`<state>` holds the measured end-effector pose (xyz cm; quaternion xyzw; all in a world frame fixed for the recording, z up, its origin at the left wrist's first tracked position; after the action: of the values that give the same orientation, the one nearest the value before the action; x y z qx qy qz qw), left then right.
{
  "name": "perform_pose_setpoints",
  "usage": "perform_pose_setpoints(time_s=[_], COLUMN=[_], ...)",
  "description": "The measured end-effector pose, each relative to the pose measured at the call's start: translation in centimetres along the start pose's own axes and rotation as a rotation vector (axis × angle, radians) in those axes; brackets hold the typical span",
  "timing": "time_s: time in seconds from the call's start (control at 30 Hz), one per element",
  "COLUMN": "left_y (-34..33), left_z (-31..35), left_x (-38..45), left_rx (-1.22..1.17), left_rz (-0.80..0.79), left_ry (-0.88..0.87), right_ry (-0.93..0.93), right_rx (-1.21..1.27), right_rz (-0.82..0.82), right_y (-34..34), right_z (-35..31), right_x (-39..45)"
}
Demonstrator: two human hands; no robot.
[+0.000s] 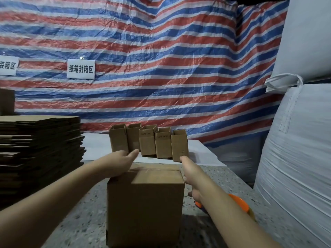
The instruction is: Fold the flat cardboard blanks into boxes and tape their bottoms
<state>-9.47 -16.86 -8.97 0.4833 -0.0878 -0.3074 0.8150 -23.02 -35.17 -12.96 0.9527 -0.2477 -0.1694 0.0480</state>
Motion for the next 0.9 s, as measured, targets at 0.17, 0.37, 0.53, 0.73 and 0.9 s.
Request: perform_pose_setpoints(time_s=[0.17, 0.37, 0.53, 0.73, 0.9], left_y=[-1.4, 0.7, 0.5, -3.3, -5.4], left_z=[-2.5, -1.3, -1.1, -3.5, -5.6], left_x=[-1.4, -1.2, -2.9, -3.0, -2.4], left_rx=[-0.078, -0.317, -0.755, -0.876, -0.932], left_rz=[-0.257, 0.175, 0.446, 0.45, 0.331], left_ry=[0.33, 0.008, -0.269, -0.407, -0.443], right_ry=[-0.157, 0.141, 0.531, 0.522, 0.601], right_rx=[-0.054, 0.02, 0.112, 0.11, -0.112], right_rz=[-0.064, -0.119, 0.071, 0.102, 0.057], right_y=[-0.9, -1.3, -0.7, -0.8, -0.8], right_z=[0.5, -0.4, -1.6, 1.7, 3.7], right_x=[0.7, 1.1, -0.3, 0.4, 0.7])
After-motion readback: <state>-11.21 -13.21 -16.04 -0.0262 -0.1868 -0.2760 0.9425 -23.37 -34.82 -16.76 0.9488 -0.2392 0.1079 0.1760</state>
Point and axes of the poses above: each hand's wrist, its own x-axis towards the middle knuckle, its own y-axis out of the back of the hand, z = x × y, the point moved 6 cm from there along x, towards the middle knuckle, and after that the axes turned 11 degrees about -z, right-handed, at the moved point
